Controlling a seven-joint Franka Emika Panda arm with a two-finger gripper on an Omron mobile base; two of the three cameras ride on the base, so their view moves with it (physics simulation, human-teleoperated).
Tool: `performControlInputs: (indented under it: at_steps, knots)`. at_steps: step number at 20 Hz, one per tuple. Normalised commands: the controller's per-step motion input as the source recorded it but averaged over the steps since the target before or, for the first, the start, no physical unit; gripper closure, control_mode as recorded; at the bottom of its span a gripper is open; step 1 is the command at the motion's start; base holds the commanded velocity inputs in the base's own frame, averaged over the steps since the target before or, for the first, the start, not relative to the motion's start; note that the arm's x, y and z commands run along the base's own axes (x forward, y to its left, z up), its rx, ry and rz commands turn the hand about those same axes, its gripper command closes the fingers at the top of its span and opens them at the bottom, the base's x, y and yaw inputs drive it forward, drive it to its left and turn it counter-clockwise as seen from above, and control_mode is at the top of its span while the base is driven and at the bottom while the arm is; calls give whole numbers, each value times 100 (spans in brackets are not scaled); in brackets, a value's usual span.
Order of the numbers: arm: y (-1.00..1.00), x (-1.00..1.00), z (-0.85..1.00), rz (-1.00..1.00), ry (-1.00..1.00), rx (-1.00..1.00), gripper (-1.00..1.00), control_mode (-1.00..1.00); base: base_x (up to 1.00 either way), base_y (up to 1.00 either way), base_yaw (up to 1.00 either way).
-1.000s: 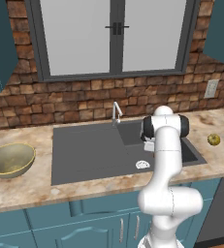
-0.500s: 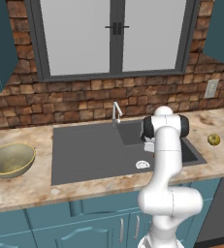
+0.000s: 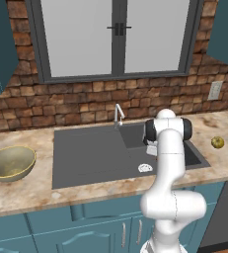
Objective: Remove the tangerine and squash from the sink. Then move the bowl and cup from the counter to the sink for washing.
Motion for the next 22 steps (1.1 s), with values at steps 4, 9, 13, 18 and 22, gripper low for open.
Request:
performControlInputs:
  at_steps: [4,9,13,18,22]
  knots:
    - [0,0,-5,-4,1,0,100,-100,0,0,0]
    - [-3,-3,16,0,0,2,100,-100,0,0,0]
    - [-7,-10,41,1,0,0,100,-100,0,0,0]
    - [-8,-9,44,8,-1,0,100,-100,0,0,0]
    - [-7,-11,48,12,-4,0,100,-100,0,0,0]
